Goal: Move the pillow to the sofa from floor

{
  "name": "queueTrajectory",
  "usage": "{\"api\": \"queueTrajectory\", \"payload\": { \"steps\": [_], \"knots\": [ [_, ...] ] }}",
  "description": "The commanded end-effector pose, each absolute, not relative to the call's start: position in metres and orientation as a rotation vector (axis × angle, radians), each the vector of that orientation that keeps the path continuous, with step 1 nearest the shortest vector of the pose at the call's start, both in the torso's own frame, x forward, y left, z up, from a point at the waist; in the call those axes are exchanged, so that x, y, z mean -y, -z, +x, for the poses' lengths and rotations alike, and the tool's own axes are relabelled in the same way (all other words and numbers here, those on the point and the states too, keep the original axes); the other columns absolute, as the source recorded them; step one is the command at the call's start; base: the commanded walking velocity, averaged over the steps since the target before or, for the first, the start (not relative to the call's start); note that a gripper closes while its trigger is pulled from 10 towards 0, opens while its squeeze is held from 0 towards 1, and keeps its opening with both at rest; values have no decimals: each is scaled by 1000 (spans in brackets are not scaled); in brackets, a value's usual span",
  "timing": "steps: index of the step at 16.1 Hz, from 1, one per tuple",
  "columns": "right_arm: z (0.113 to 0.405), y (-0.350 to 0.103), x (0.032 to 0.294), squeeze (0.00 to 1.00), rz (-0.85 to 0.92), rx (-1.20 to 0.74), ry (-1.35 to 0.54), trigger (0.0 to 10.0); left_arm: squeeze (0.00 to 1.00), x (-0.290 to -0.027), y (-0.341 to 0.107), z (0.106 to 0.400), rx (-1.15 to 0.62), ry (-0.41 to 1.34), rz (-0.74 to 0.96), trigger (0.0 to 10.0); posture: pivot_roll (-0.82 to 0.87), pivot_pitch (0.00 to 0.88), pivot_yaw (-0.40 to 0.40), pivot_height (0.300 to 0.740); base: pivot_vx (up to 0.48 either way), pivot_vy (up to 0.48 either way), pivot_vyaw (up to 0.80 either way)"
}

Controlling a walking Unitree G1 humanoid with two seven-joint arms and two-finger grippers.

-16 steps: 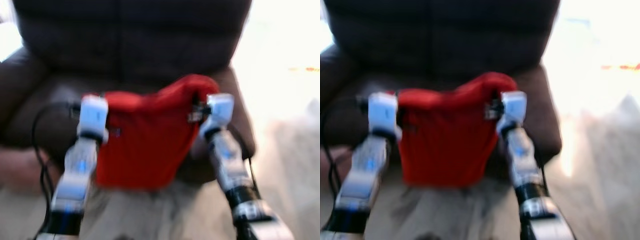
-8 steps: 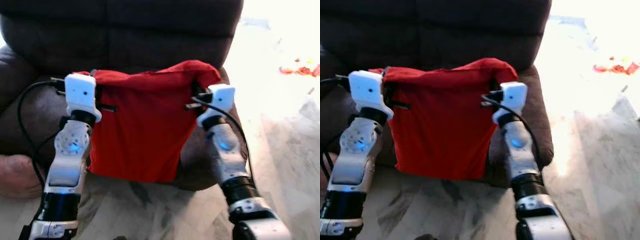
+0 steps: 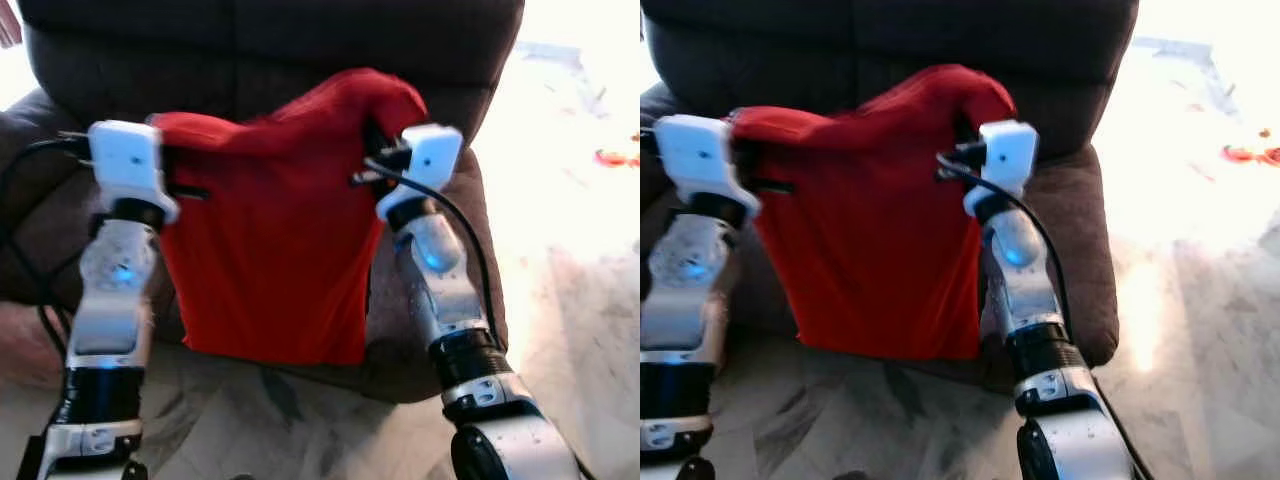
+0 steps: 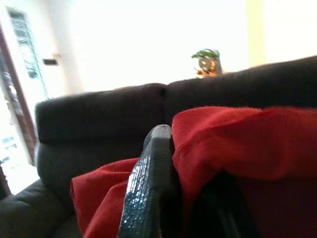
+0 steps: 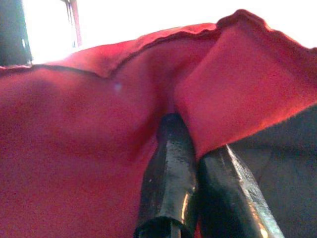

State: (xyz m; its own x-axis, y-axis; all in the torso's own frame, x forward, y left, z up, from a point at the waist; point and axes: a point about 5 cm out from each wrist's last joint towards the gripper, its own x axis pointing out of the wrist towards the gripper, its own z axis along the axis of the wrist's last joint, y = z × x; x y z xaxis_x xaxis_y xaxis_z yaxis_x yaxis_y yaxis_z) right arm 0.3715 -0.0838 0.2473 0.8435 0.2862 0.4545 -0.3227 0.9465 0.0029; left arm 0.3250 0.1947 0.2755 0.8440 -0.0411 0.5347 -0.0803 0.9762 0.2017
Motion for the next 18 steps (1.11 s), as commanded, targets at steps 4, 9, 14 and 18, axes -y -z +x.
{"api": "queueTrajectory", "payload": {
  "steps": [4,9,14,18],
  "knots": [
    [370,-286,94,0,115,595,-288,10000,0,-181,-317,317,744,22,232,10000,134,102,-37,740,280,0,0],
    [371,-285,94,0,127,582,-283,10000,0,-183,-315,317,737,21,238,10000,134,105,-37,740,280,0,0],
    [370,-280,94,0,126,564,-284,10000,0,-185,-311,319,720,23,243,10000,131,108,-34,740,283,0,0],
    [370,-272,93,0,123,535,-285,10000,0,-188,-305,321,692,28,247,10000,135,108,-34,740,285,0,0]
  ]
}}
